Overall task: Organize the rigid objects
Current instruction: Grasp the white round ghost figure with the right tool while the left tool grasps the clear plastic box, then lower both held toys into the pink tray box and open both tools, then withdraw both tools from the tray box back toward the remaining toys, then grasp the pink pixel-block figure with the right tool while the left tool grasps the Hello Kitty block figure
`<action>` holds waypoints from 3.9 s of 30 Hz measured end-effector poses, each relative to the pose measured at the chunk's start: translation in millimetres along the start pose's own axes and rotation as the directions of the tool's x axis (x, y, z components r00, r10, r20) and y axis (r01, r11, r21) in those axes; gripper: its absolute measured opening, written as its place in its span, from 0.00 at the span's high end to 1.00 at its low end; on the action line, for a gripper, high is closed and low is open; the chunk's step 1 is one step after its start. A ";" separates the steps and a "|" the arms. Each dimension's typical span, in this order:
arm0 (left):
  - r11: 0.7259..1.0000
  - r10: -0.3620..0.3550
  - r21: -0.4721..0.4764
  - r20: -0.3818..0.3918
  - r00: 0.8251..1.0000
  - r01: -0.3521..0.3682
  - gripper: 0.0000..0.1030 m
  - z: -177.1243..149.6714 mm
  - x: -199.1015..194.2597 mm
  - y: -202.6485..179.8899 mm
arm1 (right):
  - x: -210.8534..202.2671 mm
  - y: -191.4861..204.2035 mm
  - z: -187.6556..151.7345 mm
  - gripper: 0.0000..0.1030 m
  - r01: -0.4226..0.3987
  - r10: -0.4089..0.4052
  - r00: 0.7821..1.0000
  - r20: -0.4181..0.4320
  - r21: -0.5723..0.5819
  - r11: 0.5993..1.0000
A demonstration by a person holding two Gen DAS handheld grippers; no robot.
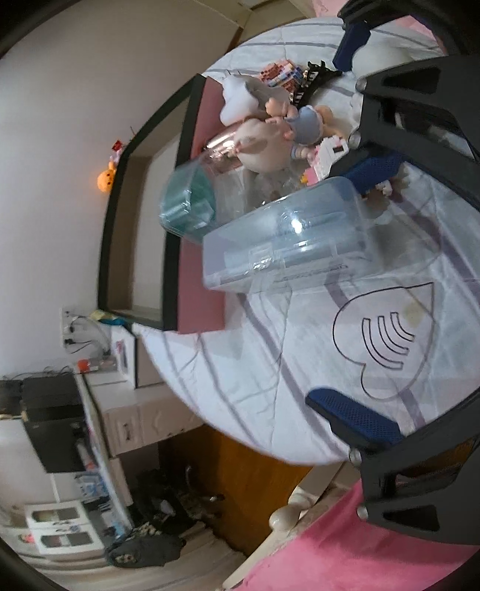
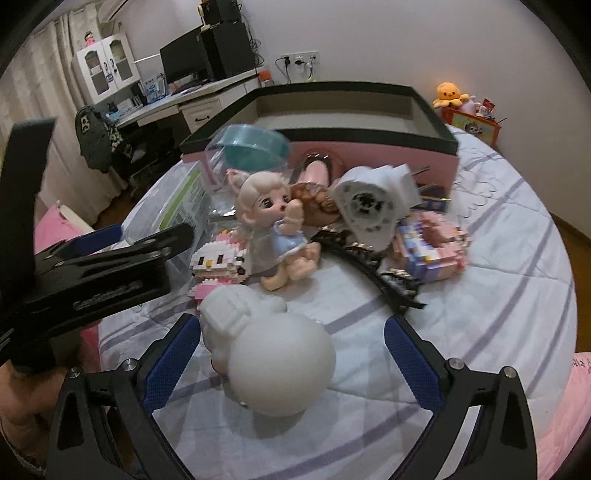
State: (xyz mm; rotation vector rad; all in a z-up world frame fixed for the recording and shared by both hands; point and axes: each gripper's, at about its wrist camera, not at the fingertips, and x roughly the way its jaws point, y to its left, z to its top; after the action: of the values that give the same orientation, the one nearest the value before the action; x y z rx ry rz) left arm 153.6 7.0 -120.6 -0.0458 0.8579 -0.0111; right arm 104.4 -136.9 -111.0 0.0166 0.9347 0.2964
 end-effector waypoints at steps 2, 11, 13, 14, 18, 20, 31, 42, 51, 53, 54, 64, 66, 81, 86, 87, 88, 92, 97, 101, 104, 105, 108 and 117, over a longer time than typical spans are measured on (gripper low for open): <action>0.998 -0.052 -0.024 -0.041 0.998 0.051 0.34 -1.6 10.3 4.6 | 8.1 5.0 -3.3 0.28 0.017 -0.017 0.999 -0.032 -0.018 1.000; 0.993 -0.111 -0.030 -0.026 0.993 0.110 0.68 2.0 8.7 11.9 | -4.4 -4.5 -6.5 0.37 0.033 -0.033 0.999 0.003 -0.004 0.999; 0.993 -0.111 -0.030 -0.014 0.994 0.111 0.68 2.7 2.6 12.3 | -10.1 -8.4 -5.3 0.37 0.032 -0.032 0.999 0.013 0.003 0.999; 0.993 -0.112 -0.028 -0.008 0.994 0.111 0.68 3.0 1.6 13.3 | -12.4 -10.9 -4.3 0.37 0.030 -0.030 0.999 0.017 0.007 1.000; 0.995 -0.101 -0.017 0.029 0.994 0.101 0.68 8.2 -15.9 14.7 | -23.4 -18.8 6.1 0.37 0.012 -0.014 0.999 0.045 0.028 1.000; 0.995 -0.096 -0.008 0.056 0.994 0.096 0.68 15.7 -26.1 14.1 | -32.4 -24.5 18.5 0.37 0.005 -0.008 0.997 0.076 0.031 1.000; 0.993 -0.119 0.017 0.166 0.979 0.117 0.68 109.6 -20.0 4.0 | -22.8 -41.8 124.8 0.37 0.062 -0.056 0.977 0.204 -0.021 0.998; 0.990 -0.137 0.021 0.040 0.990 0.137 0.67 156.3 60.8 -22.5 | 60.3 -70.8 166.4 0.36 0.121 -0.120 0.990 0.077 -0.005 0.993; 0.998 -0.055 0.028 0.119 0.991 0.052 0.00 148.8 39.6 -19.6 | 53.0 -78.1 159.9 0.09 0.128 -0.130 0.988 0.086 0.031 0.991; 0.999 -0.052 0.021 0.132 0.990 0.049 0.00 145.9 29.8 -14.2 | 43.0 -80.5 156.5 0.00 0.127 -0.132 0.986 0.097 0.056 0.990; 0.998 -0.055 0.016 0.139 0.989 0.054 0.00 141.9 22.3 -11.3 | 37.2 -80.8 154.2 0.00 0.119 -0.126 0.986 0.109 0.068 0.991; 0.998 -0.066 0.007 0.181 0.981 0.066 0.00 94.3 -42.1 -0.1 | -45.8 -77.7 107.3 0.00 0.075 -0.114 0.964 0.239 0.167 0.983; 0.999 -0.049 0.011 0.195 0.980 0.048 0.00 83.3 -56.4 -1.2 | -60.8 -73.5 96.4 0.00 0.080 -0.123 0.958 0.258 0.173 0.982; 1.000 -0.021 0.014 0.251 0.968 0.018 0.00 27.9 -127.2 -11.6 | -124.9 -29.2 36.8 0.00 0.114 -0.160 0.922 0.352 0.149 0.982; 1.000 0.002 0.002 0.256 0.967 -0.003 0.00 16.5 -136.4 -15.6 | -130.4 -28.2 22.9 0.00 0.095 -0.138 0.925 0.355 0.135 0.986; 1.000 0.008 -0.001 0.255 0.967 -0.008 0.00 14.8 -137.2 -17.2 | -131.2 -28.7 21.9 0.00 0.090 -0.132 0.925 0.357 0.134 0.987; 1.000 0.016 -0.006 0.255 0.967 -0.015 0.00 12.4 -138.7 -18.4 | -132.0 -29.8 21.5 0.00 0.082 -0.124 0.925 0.358 0.131 0.988; 0.999 0.046 -0.023 0.257 0.965 -0.042 0.00 5.0 -143.3 -23.0 | -132.7 -33.5 20.4 0.00 0.059 -0.097 0.928 0.361 0.114 0.992; 0.997 0.062 -0.055 0.258 0.964 -0.049 0.00 0.1 -146.8 -24.3 | -131.8 -35.3 23.7 0.00 0.053 -0.079 0.931 0.357 0.083 0.995; 0.998 0.058 -0.053 0.240 0.969 -0.047 0.00 -4.3 -140.5 -24.5 | -129.1 -37.6 23.3 0.00 0.071 -0.096 0.931 0.352 0.082 0.994; 0.999 0.036 -0.033 0.214 0.976 -0.030 0.00 -5.0 -129.9 -24.1 | -123.0 -40.7 19.7 0.00 0.087 -0.118 0.936 0.332 0.106 0.991; 0.999 0.025 -0.027 0.206 0.978 -0.020 0.00 -5.3 -126.1 -23.9 | -121.4 -41.9 18.9 0.00 0.094 -0.126 0.937 0.327 0.114 0.989; 1.000 -0.009 0.005 0.171 0.985 0.008 0.00 -6.4 -110.2 -24.9 | -114.5 -44.1 14.9 0.00 0.127 -0.165 0.938 0.304 0.141 0.982; 0.998 -0.069 -0.002 0.091 0.993 0.070 0.00 -13.4 -70.5 -21.7 | -87.4 -43.9 13.4 0.00 0.211 -0.238 0.948 0.212 0.142 0.967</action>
State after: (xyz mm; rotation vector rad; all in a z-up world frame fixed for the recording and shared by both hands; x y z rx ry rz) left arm 97.5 -13.1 -75.1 -0.0807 0.7648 -0.0717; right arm 77.1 -200.1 -40.2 0.0513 0.7161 0.0255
